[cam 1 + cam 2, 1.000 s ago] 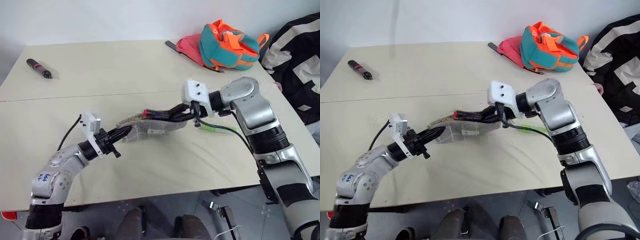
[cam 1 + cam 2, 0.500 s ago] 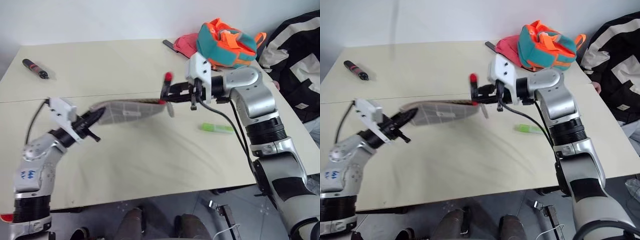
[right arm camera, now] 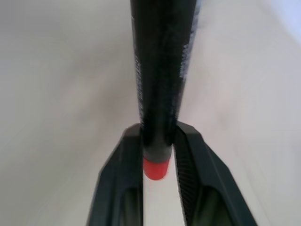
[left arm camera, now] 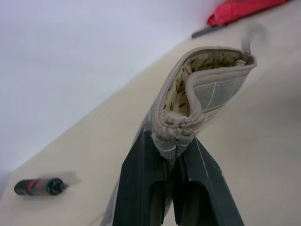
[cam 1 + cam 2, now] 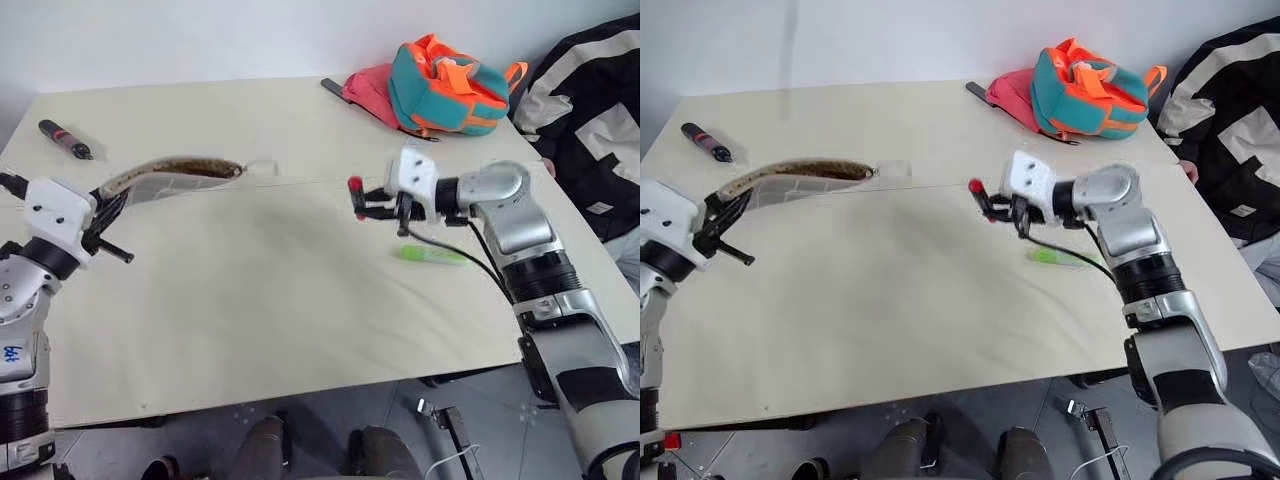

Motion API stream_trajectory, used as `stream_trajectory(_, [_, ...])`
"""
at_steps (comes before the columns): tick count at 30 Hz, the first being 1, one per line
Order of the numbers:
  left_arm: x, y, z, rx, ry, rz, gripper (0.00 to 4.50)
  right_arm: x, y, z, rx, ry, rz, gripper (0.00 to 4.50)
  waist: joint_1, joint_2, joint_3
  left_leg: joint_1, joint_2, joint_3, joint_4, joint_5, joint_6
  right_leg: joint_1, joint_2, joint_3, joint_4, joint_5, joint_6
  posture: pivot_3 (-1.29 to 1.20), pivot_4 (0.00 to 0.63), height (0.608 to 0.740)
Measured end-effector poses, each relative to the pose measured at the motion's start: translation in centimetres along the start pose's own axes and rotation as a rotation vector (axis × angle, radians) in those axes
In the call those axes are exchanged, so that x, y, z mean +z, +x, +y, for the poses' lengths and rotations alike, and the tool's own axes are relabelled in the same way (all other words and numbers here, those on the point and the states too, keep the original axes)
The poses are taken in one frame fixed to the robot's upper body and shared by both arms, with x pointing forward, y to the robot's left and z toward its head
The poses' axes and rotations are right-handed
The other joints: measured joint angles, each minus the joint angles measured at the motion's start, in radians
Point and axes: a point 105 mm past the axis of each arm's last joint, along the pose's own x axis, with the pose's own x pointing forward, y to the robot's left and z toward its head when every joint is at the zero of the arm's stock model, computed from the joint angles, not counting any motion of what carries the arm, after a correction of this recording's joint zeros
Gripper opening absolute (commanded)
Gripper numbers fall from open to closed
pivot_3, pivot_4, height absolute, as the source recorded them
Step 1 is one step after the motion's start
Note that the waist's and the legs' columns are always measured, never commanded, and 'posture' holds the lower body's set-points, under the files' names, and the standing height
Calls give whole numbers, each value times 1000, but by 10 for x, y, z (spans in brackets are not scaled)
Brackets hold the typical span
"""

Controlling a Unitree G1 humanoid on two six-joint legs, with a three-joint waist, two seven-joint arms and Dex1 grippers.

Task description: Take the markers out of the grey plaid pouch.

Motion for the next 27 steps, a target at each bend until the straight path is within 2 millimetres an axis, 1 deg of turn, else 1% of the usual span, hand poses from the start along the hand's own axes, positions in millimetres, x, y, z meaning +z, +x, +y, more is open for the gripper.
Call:
stream_trajectory(1, [-8,1,-15,-23,-14,21,0,-11,6,6,7,-67,59,540,0,0,0,0,0,1,0,0,0,-1,0,1,0,0,0,0,150,740])
stream_trajectory(2, [-13,2,-30,-54,-27,35,0,-10,10,6,-1,-142,76,539,-1,0,0,0,0,1,0,0,0,-1,0,1,0,0,0,0,150,740])
stream_trajectory(4, [-14,6,-58,-113,-41,32,0,-13,13,0,-36,-249,128,539,0,-2,0,-1,2,1,1,0,0,-1,0,1,1,0,-1,0,150,740])
stream_trajectory(6, [-11,8,-70,-128,-56,17,0,-15,14,-2,-58,-304,144,539,0,-2,0,0,3,0,1,0,-1,-1,0,1,1,1,-1,0,150,740])
stream_trajectory(8, [-8,8,-74,-118,-77,5,0,-14,18,3,-49,-321,129,539,0,-2,0,0,4,1,1,0,-1,-1,0,1,1,1,-1,0,150,740])
stream_trajectory(10, [-12,7,-78,-123,-104,16,610,-11,23,7,-44,-325,105,539,-2,-2,-1,0,5,1,1,0,-2,-1,1,1,1,1,-1,0,150,740])
stream_trajectory(11, [-13,7,-79,-128,-114,21,832,-10,23,8,-44,-325,101,539,-2,-2,0,0,5,1,1,0,-2,-1,1,0,0,1,-1,0,150,740])
stream_trajectory(13, [-14,6,-81,-140,-135,24,1479,-12,23,9,-42,-313,96,539,-1,-2,-1,1,5,1,2,0,-2,0,1,0,1,1,-2,0,150,740])
stream_trajectory(15, [-14,6,-82,-144,-137,24,2089,-12,23,11,-34,-308,96,1252,-1,-3,-1,1,5,1,2,0,-2,0,1,0,0,1,-2,0,150,740])
stream_trajectory(16, [-14,6,-82,-145,-141,24,2434,-13,26,15,-16,-284,88,1559,-1,-3,-1,1,5,1,2,0,-2,1,1,0,0,1,-2,0,150,740])
stream_trajectory(18, [-15,5,-83,-147,-150,27,2901,-13,30,21,-7,-258,69,2104,0,-3,-1,1,5,1,3,0,-2,1,0,0,1,1,-2,0,150,740])
stream_trajectory(21, [-14,2,-86,-160,-196,21,3826,-12,27,19,-2,-218,54,3074,0,-3,-1,0,5,1,3,0,-1,1,0,0,1,1,-2,0,150,740])
stream_trajectory(23, [-11,-2,-90,-187,-240,13,4469,-11,24,19,11,-162,25,3729,-1,-3,-1,0,5,1,3,0,-1,1,0,0,0,1,-2,0,150,740])
stream_trajectory(25, [-3,-8,-91,-214,-306,-13,4492,-9,19,19,10,-56,-28,3742,-1,-3,-1,0,6,0,3,0,-1,1,0,0,0,1,-2,0,150,740])
stream_trajectory(27, [7,-14,-88,-219,-345,-44,4492,-6,15,18,7,26,-74,3742,0,-3,-1,0,6,0,3,0,-1,1,0,0,0,1,-2,0,150,740])
